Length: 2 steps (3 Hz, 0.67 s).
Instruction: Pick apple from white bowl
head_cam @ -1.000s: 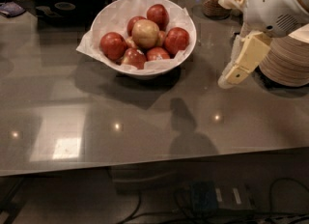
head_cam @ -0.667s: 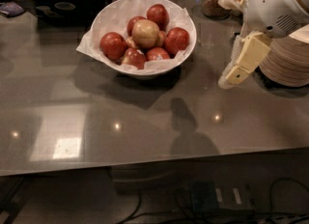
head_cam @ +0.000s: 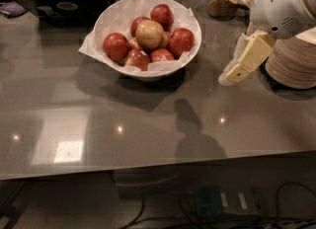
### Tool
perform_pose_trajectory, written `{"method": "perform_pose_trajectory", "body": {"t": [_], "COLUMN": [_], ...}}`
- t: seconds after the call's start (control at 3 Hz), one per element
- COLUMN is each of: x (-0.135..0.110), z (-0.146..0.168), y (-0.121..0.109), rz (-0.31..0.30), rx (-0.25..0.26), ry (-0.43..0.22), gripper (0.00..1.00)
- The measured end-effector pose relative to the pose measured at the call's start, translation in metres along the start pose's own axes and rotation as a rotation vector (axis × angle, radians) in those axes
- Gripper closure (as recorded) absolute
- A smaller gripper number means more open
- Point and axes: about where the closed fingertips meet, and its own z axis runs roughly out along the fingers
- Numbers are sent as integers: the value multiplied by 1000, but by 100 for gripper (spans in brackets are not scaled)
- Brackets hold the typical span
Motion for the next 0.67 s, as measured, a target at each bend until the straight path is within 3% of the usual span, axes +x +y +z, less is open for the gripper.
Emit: {"method": "perform_pose_trajectory", "body": {"t": [0.33,0.67], "x": [-6,-19], "z": [15,35], "y": [-16,-30], "rz": [-5,-32], "rx": [40,42], "ry": [-60,-114], "gripper": [19,26]}}
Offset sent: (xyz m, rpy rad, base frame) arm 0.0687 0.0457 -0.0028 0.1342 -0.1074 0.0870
